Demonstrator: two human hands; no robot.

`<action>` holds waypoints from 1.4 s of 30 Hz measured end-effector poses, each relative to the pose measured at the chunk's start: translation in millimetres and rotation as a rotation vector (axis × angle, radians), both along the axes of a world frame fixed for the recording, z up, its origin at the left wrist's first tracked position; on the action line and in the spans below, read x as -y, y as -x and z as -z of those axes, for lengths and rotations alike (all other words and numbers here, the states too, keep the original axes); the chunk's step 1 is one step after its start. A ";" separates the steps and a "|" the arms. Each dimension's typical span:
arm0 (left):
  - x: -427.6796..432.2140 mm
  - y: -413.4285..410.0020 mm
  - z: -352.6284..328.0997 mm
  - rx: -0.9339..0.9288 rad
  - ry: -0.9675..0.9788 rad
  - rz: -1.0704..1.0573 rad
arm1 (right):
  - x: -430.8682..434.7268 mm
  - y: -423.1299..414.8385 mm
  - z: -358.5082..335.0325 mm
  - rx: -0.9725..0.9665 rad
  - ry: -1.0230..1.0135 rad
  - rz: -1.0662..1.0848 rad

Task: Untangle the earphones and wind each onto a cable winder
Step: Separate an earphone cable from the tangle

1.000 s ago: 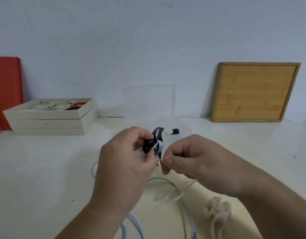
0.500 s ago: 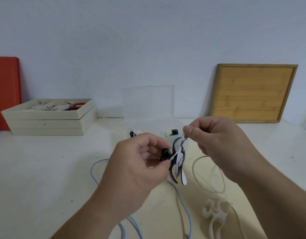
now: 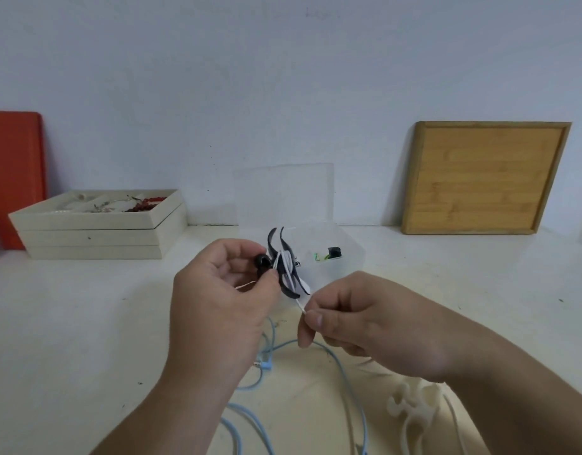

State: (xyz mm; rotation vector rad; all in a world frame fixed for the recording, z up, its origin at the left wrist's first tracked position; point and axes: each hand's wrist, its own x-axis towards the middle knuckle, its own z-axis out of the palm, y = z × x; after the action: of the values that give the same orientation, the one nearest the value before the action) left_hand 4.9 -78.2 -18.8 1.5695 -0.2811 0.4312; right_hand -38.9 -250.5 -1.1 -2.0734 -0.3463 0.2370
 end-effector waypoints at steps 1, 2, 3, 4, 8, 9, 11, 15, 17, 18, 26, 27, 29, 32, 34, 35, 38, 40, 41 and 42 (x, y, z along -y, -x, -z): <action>0.3 0.6 0.2 0.012 -0.020 -0.003 | 0.2 0.7 -2.1 0.019 0.026 0.005; 0.9 1.1 0.2 0.024 -0.037 -0.001 | 0.6 1.2 -3.6 0.043 0.050 0.013; 1.3 1.9 0.0 0.035 -0.054 0.007 | 1.0 1.7 -5.2 0.065 0.070 0.020; 1.6 2.9 -0.6 0.047 -0.073 0.022 | 1.8 2.4 -6.6 0.085 0.083 0.027; 0.9 5.7 -5.0 0.077 -0.115 0.094 | 10.5 3.8 -12.3 0.149 0.077 0.096; 0.4 5.3 -5.5 0.085 -0.129 0.101 | 12.5 3.9 -13.4 0.161 0.073 0.100; -0.6 4.5 -4.3 0.109 -0.172 0.090 | 12.2 4.4 -14.6 0.161 0.078 0.066; 0.6 7.0 -0.7 0.173 -0.305 0.061 | 8.3 6.0 -14.5 0.201 -0.022 0.042; 1.6 8.8 0.1 0.187 -0.343 0.107 | 10.1 5.2 -14.8 0.245 -0.077 0.108; 1.7 9.5 0.0 0.190 -0.355 0.132 | 11.6 4.4 -15.2 0.270 -0.088 0.156; 1.4 10.3 -3.5 0.071 -0.258 0.333 | 21.8 1.6 -18.5 0.421 -0.100 0.430; 1.0 10.4 -4.0 0.052 -0.222 0.367 | 23.3 0.9 -18.5 0.421 -0.120 0.468; 0.6 11.0 -4.7 0.012 -0.175 0.432 | 24.1 0.1 -18.5 0.402 -0.160 0.530; 2.1 13.2 -5.8 -0.030 -0.169 0.514 | 21.2 -2.2 -15.5 0.377 -0.149 0.553; 3.1 13.3 -5.9 -0.045 -0.180 0.527 | 19.2 -3.2 -13.6 0.374 -0.156 0.554; 2.9 12.9 -5.9 -0.052 -0.181 0.521 | 19.1 -3.8 -13.1 0.386 -0.172 0.560; 1.4 12.2 -6.0 -0.059 -0.203 0.482 | 19.1 -4.6 -13.6 0.450 -0.217 0.577; 2.0 13.2 -6.1 -0.047 -0.240 0.463 | 17.8 -5.0 -12.7 0.476 -0.221 0.569; 2.8 14.2 -6.1 -0.042 -0.247 0.461 | 17.2 -5.1 -11.8 0.478 -0.219 0.565; 3.6 15.1 -6.5 -0.039 -0.245 0.462 | 17.2 -5.7 -10.8 0.475 -0.212 0.570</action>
State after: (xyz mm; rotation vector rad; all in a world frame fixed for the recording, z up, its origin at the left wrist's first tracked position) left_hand -10.2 -81.9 -12.3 1.6856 -0.6689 0.0045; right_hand -33.2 -267.6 9.7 -1.9109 -0.0444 -0.6151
